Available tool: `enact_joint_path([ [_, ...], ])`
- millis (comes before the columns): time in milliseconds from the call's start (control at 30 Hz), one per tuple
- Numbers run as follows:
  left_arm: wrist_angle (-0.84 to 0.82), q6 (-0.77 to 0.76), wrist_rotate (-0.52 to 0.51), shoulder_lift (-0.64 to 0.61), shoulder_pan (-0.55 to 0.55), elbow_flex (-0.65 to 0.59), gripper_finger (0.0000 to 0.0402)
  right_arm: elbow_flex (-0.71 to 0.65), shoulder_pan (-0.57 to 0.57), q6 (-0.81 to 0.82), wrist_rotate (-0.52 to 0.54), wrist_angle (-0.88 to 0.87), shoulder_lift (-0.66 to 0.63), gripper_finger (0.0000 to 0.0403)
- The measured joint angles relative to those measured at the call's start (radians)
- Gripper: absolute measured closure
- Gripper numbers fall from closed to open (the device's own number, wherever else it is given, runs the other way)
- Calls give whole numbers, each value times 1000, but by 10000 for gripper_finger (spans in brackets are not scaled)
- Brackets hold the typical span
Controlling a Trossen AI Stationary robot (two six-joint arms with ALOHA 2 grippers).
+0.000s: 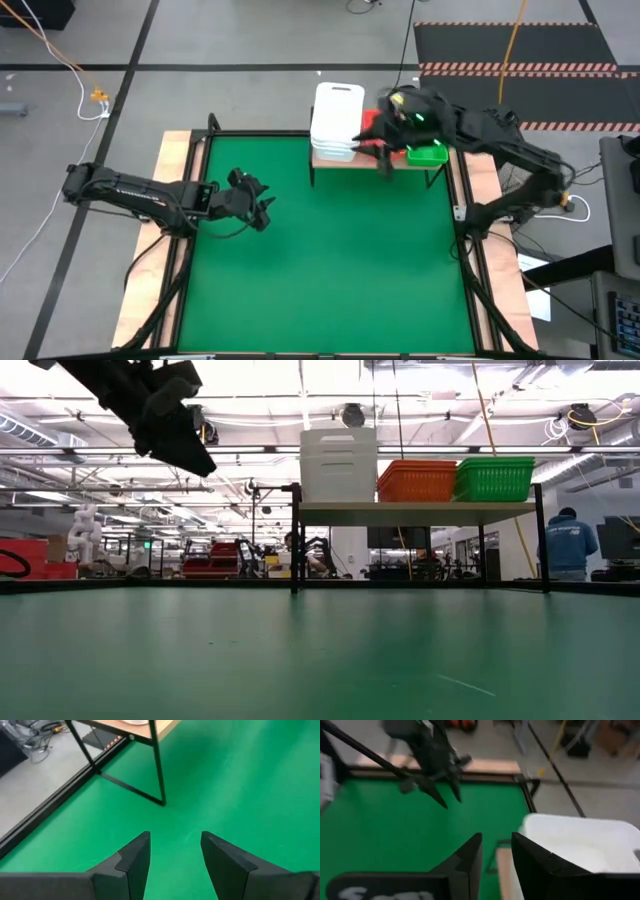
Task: Stack baskets on shelf by color
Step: Return to Home Position
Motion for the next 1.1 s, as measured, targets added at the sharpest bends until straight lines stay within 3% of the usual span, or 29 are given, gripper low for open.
enact_joint_path([
  [200,2,-24,-15,-3,-68,0,222,-430,138,114,-51,293,-229,324],
  [367,51,24,-108,-3,-164,0,222,-859,330,203,-77,804,-345,341],
  [467,277,155,-230,-3,-241,-43,222,-1038,413,230,-60,1132,-348,354],
  [533,531,317,-250,-3,-276,-113,222,-1094,440,221,-14,1225,-350,364],
  [633,879,488,-182,-3,-281,-224,222,-1125,447,196,33,1180,-378,379],
  [733,1043,547,-167,-16,-265,-318,222,-1128,447,174,33,1110,-447,392],
  [867,1051,621,-247,-169,-265,-369,222,-1128,441,155,34,974,-631,402],
  [967,941,630,-247,-343,-282,-375,224,-1130,436,150,39,870,-796,402],
  [1100,813,585,-230,-525,-296,-406,255,-1240,434,183,80,904,-950,402],
])
